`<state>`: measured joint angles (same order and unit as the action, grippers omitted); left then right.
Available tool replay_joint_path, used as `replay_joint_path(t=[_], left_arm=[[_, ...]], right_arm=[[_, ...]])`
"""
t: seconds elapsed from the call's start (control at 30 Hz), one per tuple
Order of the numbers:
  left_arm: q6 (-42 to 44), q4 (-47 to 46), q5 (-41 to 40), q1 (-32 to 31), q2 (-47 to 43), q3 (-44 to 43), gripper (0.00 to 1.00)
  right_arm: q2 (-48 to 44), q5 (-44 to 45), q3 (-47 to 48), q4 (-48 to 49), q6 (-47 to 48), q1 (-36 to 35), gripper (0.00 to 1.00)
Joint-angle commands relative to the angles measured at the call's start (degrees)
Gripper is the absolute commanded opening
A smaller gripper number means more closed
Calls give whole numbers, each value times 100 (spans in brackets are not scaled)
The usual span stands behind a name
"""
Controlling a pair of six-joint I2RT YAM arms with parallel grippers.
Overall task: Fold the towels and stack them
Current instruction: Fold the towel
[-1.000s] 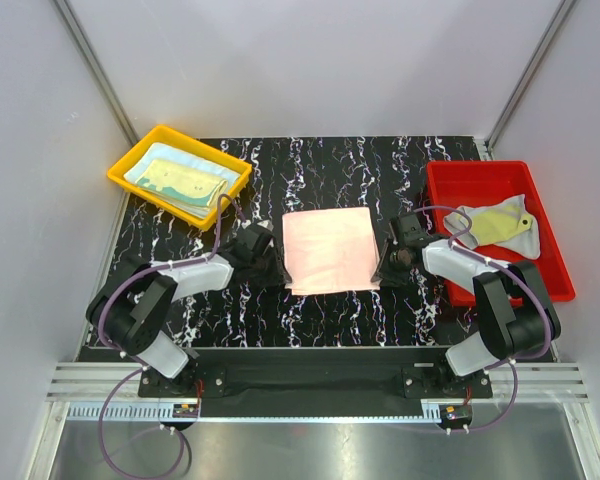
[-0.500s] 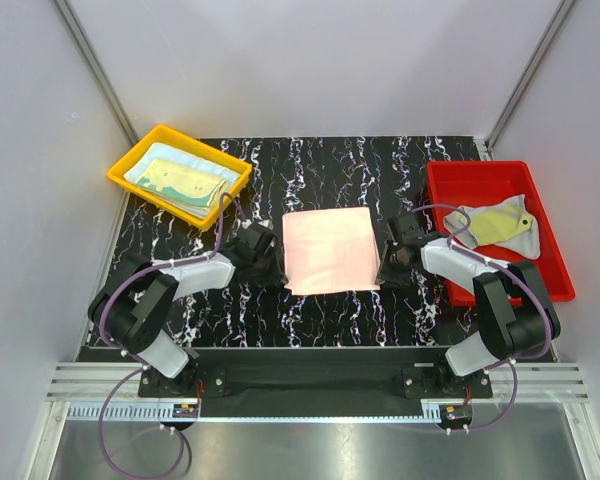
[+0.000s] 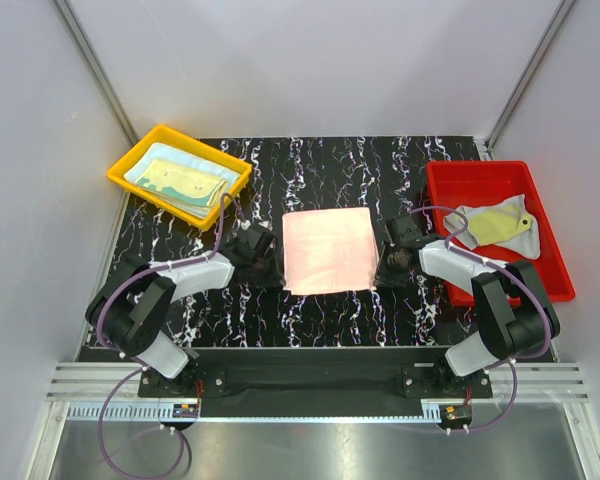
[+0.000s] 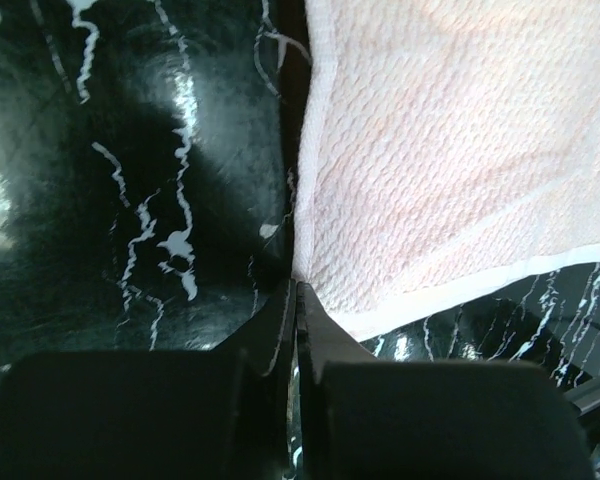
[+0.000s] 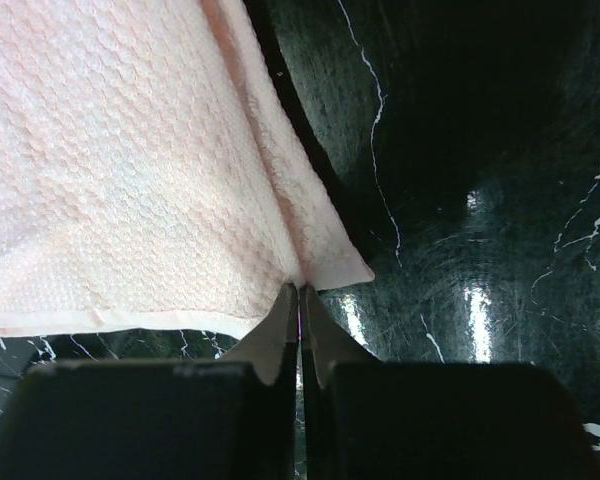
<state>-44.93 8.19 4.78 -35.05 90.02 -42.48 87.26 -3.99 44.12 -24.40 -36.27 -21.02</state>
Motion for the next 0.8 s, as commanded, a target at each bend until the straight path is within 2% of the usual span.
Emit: replay_joint_path(t=[0.0,0.13,0.33,0.57,0.77], left_arm=[[186,859,-460,-28,-256,-85,16],[125,843,-601,-55,-433,90,33],[-95,518,-365,-151,-91,223,43],[-288,842,-722,-362,7,205,42],[-201,1168,-1005,-389,673,47,32]], right_arm=[[-16,12,-96,67,-12,-69,0],[-8,-75,-158,172,-20,-78,0],[1,-129,-140,243,-47,-192,0],[-113,-85,-219,243,-20,-210,0],[-210,-181,-298,313,-12,-219,0]])
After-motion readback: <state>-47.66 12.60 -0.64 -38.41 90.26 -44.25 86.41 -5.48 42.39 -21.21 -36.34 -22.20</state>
